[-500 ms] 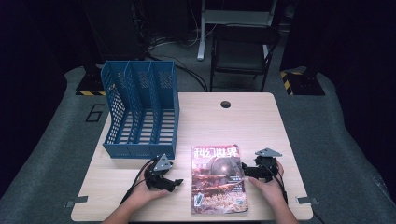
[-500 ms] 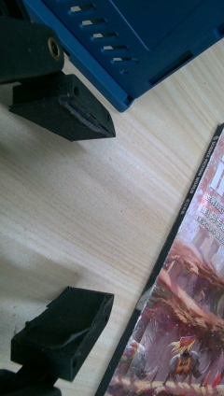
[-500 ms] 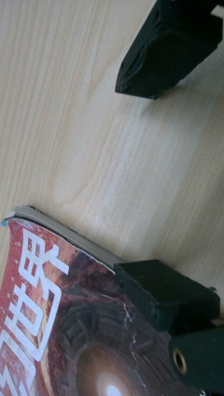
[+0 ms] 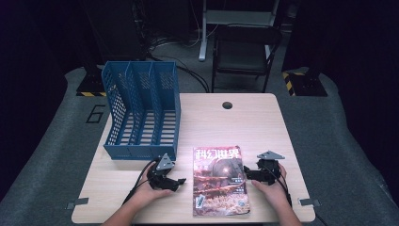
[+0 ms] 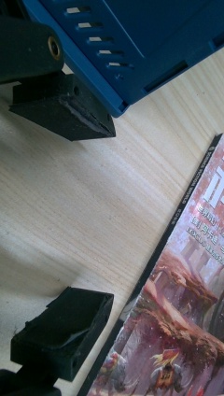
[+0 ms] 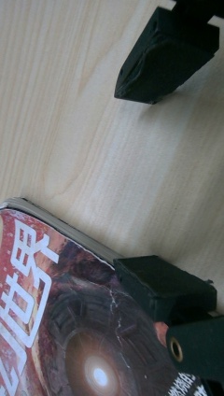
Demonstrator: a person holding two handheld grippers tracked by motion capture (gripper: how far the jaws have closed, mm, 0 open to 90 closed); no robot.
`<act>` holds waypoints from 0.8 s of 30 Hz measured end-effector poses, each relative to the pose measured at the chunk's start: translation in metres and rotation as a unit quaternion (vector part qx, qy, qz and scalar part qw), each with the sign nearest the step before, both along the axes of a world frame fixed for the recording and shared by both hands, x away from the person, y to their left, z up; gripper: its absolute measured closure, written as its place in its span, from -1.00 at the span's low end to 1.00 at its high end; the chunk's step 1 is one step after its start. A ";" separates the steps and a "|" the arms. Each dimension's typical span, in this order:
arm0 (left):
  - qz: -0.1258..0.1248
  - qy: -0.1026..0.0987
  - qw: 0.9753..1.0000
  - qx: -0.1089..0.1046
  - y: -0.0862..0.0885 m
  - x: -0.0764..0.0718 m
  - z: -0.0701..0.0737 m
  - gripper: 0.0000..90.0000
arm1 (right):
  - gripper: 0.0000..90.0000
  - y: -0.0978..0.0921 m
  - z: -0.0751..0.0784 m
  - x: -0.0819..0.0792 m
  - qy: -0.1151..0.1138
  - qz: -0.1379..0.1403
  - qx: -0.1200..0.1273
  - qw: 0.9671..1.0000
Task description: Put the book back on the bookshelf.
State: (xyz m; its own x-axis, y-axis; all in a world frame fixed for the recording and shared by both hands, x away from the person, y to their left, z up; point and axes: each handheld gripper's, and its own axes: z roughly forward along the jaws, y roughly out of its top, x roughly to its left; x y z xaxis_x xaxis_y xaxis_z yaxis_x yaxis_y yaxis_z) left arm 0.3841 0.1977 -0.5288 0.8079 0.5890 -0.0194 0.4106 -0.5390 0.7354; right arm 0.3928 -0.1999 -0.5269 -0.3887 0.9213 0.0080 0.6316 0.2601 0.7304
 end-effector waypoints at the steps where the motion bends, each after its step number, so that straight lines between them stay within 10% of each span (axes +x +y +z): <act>1: 0.006 -0.007 1.000 -0.004 -0.002 -0.001 -0.001 -0.61 | -0.62 0.000 0.001 -0.001 0.001 -0.001 -0.002 1.000; 16: 0.015 -0.002 1.000 0.009 -0.004 -0.003 0.000 -0.61 | -0.05 0.001 0.014 -0.002 0.046 -0.030 0.010 0.998; 24: 0.031 0.009 0.999 0.035 -0.005 -0.008 0.006 -0.59 | 0.09 0.008 0.028 -0.008 0.045 0.000 0.037 0.998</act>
State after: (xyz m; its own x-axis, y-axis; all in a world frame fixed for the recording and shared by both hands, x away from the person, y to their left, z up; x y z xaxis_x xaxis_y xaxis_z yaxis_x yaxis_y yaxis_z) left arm 0.3763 0.1928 -0.5229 0.7696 0.6385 0.0089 0.4579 -0.5614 0.6893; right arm 0.3846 -0.1917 -0.4988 -0.3839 0.9167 0.1108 0.6960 0.2084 0.6871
